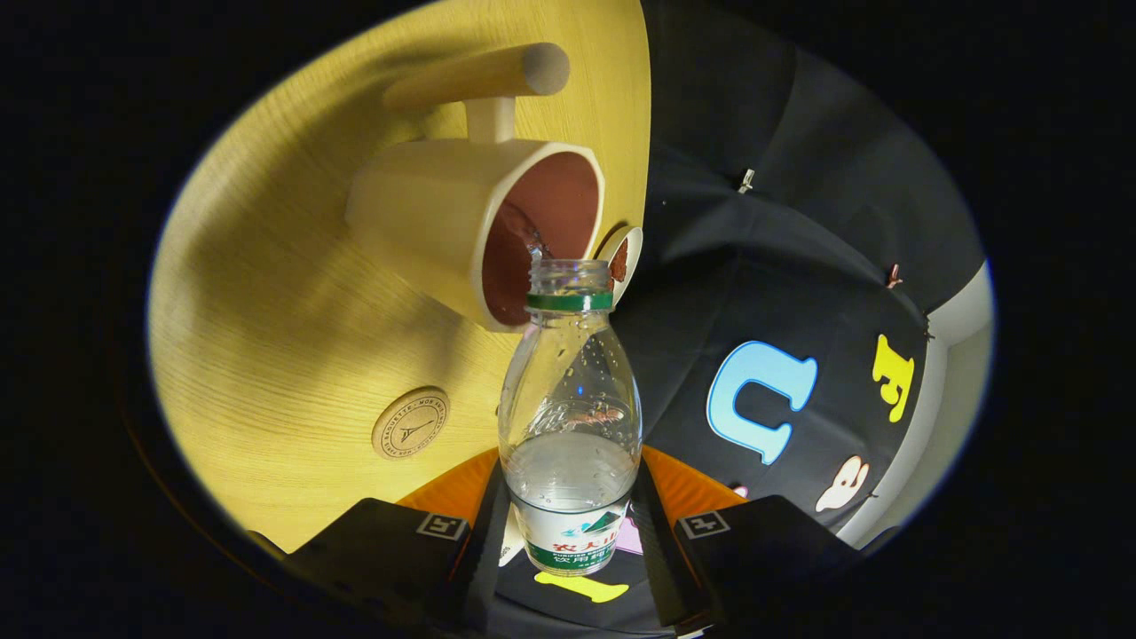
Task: Take the bottle from table, then pour the juice into the cup, finally place the bottle on the coaster
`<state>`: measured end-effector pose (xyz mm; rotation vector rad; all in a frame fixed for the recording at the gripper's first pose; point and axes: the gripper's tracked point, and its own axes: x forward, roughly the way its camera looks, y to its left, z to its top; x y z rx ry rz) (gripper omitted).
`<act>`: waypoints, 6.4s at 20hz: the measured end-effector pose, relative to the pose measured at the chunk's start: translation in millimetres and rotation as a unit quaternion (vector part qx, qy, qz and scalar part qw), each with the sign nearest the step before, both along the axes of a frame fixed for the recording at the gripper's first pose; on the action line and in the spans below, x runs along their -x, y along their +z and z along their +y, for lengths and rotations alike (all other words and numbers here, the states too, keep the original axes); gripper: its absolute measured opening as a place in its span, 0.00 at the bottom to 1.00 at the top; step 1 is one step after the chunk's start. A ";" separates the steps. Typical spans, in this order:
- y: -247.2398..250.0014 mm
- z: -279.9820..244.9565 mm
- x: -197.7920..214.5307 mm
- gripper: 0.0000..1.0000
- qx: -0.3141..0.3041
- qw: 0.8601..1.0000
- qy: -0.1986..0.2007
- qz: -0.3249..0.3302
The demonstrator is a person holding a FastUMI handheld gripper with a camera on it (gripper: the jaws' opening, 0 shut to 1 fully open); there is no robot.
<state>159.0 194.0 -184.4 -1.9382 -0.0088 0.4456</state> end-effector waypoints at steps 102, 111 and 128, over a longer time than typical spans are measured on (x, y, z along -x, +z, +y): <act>-8.7 -77.8 -47.8 0.98 -0.775 0.576 -0.163 0.203; 83.6 -121.7 0.6 0.98 -0.781 0.594 -0.115 0.156; 232.1 -255.7 170.3 0.98 -0.815 0.533 -0.225 -0.029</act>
